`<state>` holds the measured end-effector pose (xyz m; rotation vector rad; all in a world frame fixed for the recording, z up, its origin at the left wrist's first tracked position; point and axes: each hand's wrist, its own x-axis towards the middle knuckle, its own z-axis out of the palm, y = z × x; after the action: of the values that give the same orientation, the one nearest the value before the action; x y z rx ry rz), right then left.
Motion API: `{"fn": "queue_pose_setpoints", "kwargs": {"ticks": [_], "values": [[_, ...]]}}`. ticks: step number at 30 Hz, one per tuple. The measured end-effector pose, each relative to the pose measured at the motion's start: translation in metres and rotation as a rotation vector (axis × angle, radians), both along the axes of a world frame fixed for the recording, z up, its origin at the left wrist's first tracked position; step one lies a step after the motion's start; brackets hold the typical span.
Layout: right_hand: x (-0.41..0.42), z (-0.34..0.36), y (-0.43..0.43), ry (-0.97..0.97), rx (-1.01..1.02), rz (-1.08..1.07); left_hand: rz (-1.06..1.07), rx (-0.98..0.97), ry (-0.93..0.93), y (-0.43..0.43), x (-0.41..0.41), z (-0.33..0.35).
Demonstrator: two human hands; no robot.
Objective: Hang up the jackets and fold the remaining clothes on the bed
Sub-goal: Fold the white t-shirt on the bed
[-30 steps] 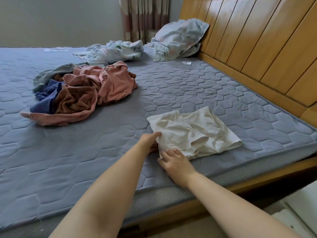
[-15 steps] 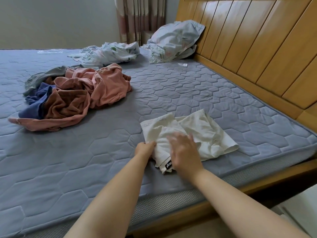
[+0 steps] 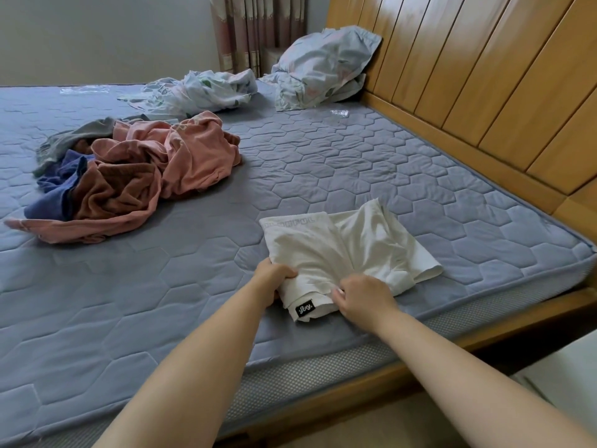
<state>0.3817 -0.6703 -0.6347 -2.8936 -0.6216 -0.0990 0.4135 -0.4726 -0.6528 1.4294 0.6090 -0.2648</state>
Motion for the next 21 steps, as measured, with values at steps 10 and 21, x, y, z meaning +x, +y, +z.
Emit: {"fn": "queue_pose_setpoints", "kwargs": {"ticks": [10, 21], "values": [[0.021, -0.017, 0.000, 0.352, -0.061, -0.022, -0.070, 0.365, 0.018, 0.035, -0.004, 0.025], [0.050, 0.009, -0.087, 0.358, 0.601, -0.616, -0.266, 0.890, -0.236, -0.072, 0.034, 0.104]]}}
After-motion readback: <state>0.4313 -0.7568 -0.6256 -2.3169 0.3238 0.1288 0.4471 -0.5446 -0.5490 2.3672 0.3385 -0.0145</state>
